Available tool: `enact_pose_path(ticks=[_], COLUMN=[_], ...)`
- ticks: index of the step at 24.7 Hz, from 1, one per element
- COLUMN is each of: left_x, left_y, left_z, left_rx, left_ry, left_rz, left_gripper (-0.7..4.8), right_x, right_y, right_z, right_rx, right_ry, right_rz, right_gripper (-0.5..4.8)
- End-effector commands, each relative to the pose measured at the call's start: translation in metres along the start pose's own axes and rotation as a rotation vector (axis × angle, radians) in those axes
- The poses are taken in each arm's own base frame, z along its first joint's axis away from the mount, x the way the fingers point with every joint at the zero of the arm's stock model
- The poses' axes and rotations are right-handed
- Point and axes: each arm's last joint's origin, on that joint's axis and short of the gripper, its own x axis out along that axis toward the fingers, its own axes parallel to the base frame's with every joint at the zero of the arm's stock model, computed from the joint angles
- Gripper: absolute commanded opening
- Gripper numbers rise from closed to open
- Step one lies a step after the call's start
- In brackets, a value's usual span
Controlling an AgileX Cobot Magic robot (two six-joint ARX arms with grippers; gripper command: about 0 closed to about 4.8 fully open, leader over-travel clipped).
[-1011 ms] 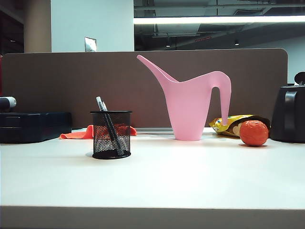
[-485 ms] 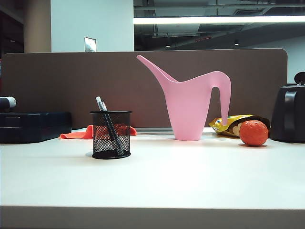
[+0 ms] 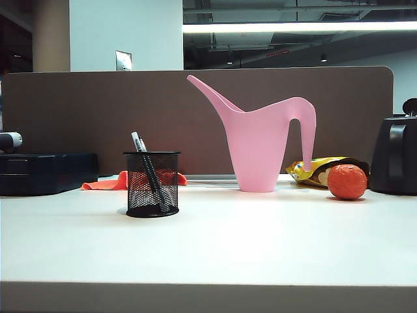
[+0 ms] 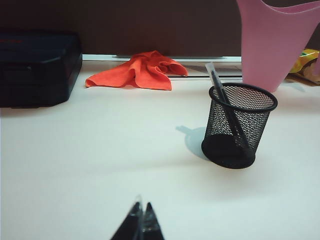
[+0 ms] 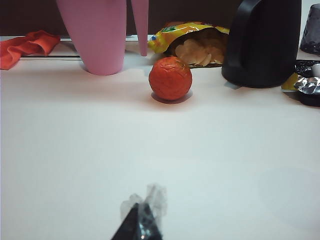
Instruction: Pick up a few water-based pens and put them in the pen basket.
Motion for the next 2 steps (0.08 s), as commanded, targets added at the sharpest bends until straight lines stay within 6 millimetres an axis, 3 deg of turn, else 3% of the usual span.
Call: enact_pose_path(ticks=[1, 2], left_x=[-0.0001, -0.0001], left_y=[0.0002, 0.0002], left_z=[0.0019, 0.0019], left_rx=[0.009, 0.009], left_ry=[-0.014, -0.014], left_rz=[0.003, 0.003], left_gripper=[-0.04, -0.04], right_x=[-0.0001, -0.0001], right_y=[-0.0001, -0.0001], right_z=[0.0014, 0.0014], right_rx=[0.003, 0.004], right_ry=[-0.013, -0.013], right_rz=[-0.004, -0.004], right_gripper=[-0.06, -0.06])
